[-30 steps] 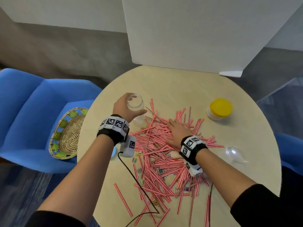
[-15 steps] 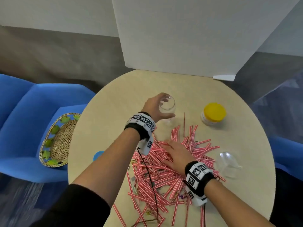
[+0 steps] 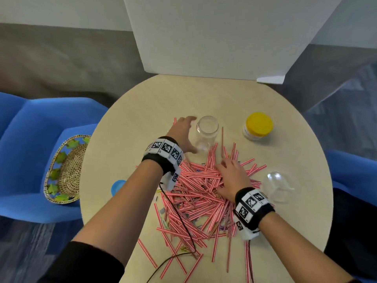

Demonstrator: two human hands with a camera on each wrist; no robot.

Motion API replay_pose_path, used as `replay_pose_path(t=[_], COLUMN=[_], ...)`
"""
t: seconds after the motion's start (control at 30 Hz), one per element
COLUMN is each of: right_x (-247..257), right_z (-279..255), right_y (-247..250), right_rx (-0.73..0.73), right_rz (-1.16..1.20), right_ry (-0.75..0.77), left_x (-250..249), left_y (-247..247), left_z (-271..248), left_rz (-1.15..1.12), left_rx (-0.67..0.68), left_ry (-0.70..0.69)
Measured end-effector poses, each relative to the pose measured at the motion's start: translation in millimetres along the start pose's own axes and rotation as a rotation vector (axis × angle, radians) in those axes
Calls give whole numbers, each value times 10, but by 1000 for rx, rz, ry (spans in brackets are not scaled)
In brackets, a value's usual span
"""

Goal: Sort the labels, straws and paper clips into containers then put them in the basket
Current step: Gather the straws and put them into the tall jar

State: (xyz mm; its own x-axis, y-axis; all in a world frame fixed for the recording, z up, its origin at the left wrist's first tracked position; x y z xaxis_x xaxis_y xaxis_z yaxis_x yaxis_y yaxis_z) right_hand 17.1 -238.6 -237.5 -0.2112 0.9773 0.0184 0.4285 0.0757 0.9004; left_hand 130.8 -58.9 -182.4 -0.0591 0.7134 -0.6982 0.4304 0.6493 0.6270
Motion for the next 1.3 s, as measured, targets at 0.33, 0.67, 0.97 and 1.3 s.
replay_pose_path(t=[0.33,0.67,0.97,1.3], right_x=[298,217,-83,-317], right_z=[103,68,17,-147], right_y=[-6,84,317,448], right_rx=[57,74,-16,-196], right_rz=[-167,-239,1,521], right_ry=[233,316,253,163], left_x=[392,448,300,162], left_y=[-846,-1087,-838,-469], left_z=[-759,-724,-618,-746], left_rz=[667,669,478,239], left_rx=[231,151,82,99], left_ry=[-244,-308,-350,-330])
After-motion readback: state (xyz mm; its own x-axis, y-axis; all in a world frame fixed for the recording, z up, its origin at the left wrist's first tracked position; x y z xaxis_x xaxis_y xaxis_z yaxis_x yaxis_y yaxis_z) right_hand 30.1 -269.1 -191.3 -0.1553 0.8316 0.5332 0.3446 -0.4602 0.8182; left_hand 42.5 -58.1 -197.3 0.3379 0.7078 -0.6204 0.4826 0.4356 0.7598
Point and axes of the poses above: each hand's wrist, its own z-axis towards the middle knuckle, its own y-axis out of the back of the hand, x = y × z, the point moved 4 cm from there along z, towards the middle knuckle, and after that the axes turned 9 degrees about -z, right-handed, at the moved point
